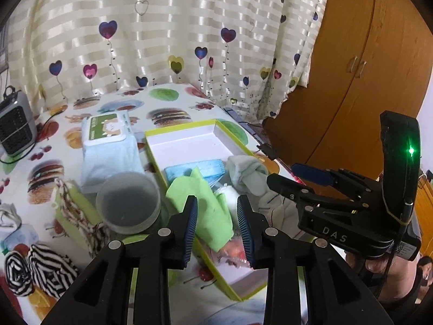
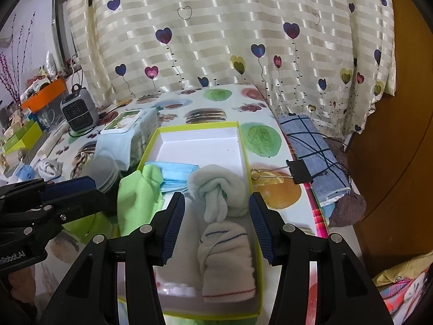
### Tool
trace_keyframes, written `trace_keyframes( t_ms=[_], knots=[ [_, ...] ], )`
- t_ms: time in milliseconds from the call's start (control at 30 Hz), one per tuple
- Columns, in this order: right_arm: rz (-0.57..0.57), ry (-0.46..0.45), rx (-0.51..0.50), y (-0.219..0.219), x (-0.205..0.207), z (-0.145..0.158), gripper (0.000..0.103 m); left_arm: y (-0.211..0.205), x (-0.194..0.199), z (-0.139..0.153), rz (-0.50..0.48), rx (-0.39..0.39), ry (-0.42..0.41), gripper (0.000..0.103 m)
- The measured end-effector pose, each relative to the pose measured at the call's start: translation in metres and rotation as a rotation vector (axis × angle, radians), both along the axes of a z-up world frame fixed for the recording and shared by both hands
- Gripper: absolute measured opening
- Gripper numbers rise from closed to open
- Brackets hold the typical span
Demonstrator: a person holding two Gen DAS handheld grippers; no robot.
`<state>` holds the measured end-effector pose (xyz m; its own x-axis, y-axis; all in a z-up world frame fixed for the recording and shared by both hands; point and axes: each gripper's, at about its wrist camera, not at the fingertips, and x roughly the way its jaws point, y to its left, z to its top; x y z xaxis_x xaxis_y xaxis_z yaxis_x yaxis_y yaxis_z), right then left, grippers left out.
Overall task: Organize soft objects
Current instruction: 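Withdraw both grippers from the tray toward the pile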
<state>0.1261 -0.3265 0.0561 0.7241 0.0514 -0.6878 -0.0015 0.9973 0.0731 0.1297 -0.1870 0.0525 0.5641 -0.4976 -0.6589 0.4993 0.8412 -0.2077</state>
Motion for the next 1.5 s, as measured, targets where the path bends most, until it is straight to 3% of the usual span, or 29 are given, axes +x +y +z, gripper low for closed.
trace_keyframes(
  t_ms=[767,1500],
  knots=[
    [0.111,0.001,-0.043,0.056,-0.007,0.01,0.051,0.077,-0.041,0.015,0.135,-0.031,-0.035,0.029],
    [0.235,-0.06,-0.087,0.118,-0.049,0.041,0.051,0.133,-0.076,0.015,0.26,-0.04,-0.035,0.029]
  ],
)
